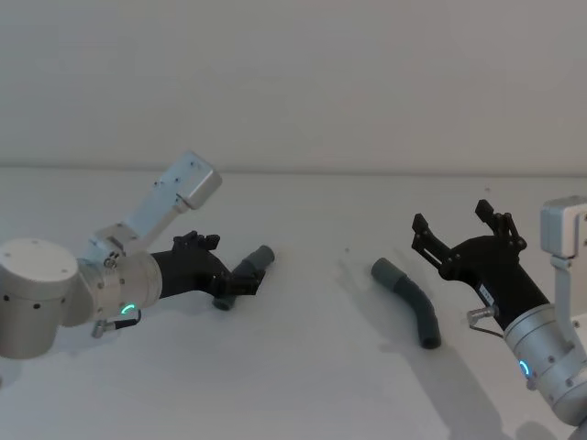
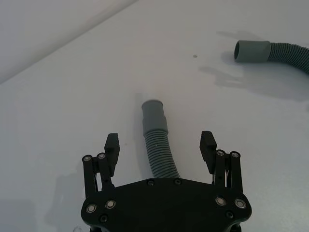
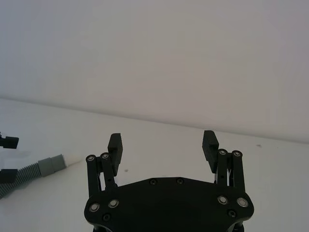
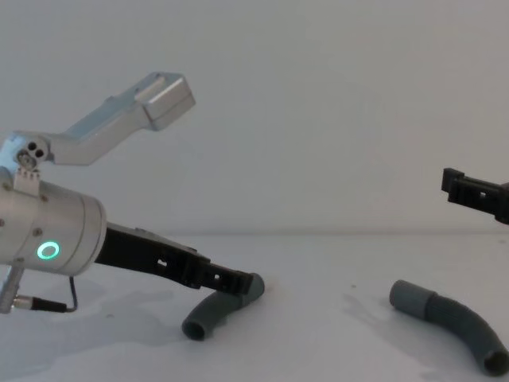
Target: Use both hands to pick up one end of the pipe from the table, align the ends, and insert them.
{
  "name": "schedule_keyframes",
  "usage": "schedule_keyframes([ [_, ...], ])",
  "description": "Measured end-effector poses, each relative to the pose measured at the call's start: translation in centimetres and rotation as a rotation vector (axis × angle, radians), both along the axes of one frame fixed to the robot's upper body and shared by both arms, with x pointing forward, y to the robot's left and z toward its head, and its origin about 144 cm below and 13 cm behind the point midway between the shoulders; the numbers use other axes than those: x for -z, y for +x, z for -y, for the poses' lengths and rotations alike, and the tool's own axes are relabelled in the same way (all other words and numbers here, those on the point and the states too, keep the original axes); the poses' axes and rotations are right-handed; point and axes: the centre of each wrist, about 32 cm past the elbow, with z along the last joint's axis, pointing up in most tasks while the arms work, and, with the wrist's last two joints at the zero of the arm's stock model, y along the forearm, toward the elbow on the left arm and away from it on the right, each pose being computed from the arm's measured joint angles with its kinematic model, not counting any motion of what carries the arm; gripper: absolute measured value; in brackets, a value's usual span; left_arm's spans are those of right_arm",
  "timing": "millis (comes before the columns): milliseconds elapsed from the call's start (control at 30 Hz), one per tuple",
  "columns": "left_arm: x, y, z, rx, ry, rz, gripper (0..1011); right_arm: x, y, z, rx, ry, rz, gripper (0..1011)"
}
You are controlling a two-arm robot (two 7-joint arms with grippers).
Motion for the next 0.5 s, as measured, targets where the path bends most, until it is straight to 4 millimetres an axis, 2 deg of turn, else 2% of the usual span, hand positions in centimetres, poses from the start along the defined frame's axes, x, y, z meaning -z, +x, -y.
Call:
schedule_keyframes([
  [500,0.7,1.5,0.7,0.014,0.020,-0.029,1001,0.0,0.0,0.0,0.000,0.000,0.000,1002],
])
